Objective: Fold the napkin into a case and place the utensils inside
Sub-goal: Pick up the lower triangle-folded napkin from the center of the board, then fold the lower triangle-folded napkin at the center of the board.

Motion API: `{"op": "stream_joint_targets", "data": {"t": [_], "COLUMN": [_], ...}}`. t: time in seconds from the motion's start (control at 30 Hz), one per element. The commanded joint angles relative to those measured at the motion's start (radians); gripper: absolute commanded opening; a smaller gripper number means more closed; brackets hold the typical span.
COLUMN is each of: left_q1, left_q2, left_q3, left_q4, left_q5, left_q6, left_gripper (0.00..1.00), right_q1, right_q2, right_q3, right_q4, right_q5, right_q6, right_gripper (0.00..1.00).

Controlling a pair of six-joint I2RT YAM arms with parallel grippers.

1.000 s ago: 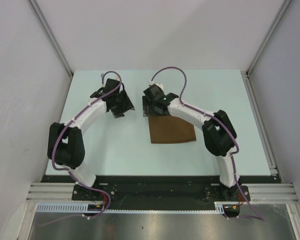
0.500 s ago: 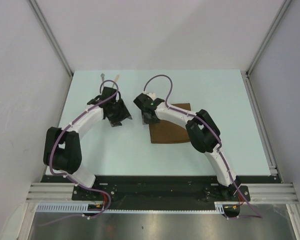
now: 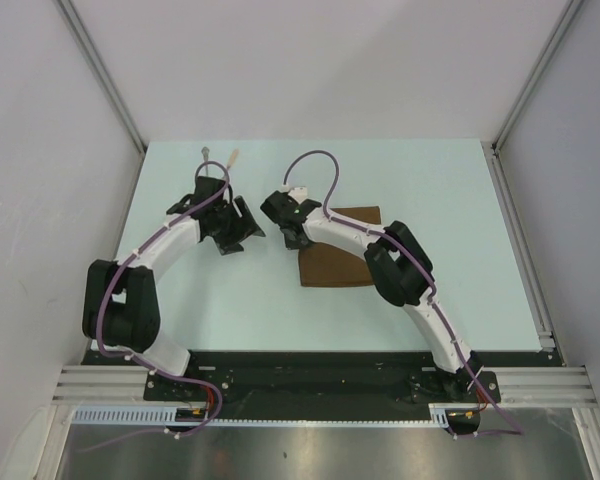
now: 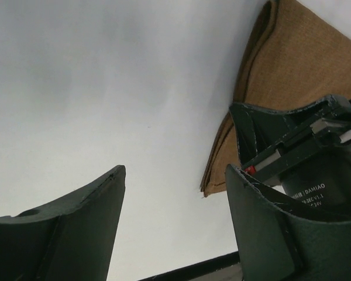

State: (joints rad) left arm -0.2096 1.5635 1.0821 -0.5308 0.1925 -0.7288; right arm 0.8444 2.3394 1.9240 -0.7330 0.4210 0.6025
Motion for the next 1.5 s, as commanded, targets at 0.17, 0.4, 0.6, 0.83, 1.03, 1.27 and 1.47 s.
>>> {"op": "stream_joint_targets", "data": {"t": [0.17,0.4,0.6,0.83,1.03,1.27,1.47], "left_q1": [0.006,-0.016,-0.089,-0.148,-0.178,-0.212,-0.238], "left_q2": [-0.046,-0.011,0.07,0.147,0.228,0.279,0.34], "left_q3": [-0.067,-0.06,0.034,0.139,0.226,0.297,0.369], "left_q4": [0.172,0.247,0.238,0.227,0.206,0.19,0.16], "left_q5": [0.157,0.231,0.245,0.209,0.193,0.171,0.17], "left_q6": [0.016,-0.009,-0.027,-0.041,-0.052,-0.054,-0.031], "left_gripper": [0.77,0.79,0.79,0.76,0.71,0.68,0.54], "right_q1": [-0.031,-0.212,-0.34,-0.435,-0.501,-0.548,-0.57], "right_q2": [-0.121,-0.344,-0.371,-0.417,-0.45,-0.463,-0.451], "right_q3": [-0.17,-0.455,-0.624,-0.796,-0.853,-0.876,-0.893], "right_q4": [0.157,0.481,0.714,0.86,0.86,0.851,0.84], "right_q5": [-0.187,-0.654,-0.979,-1.082,-1.104,-1.125,-1.131], "right_q6": [-0.076,-0.023,0.123,0.155,0.117,0.086,0.059], "right_gripper": [0.0,0.0,0.0,0.0,0.0,0.0,0.0]}}
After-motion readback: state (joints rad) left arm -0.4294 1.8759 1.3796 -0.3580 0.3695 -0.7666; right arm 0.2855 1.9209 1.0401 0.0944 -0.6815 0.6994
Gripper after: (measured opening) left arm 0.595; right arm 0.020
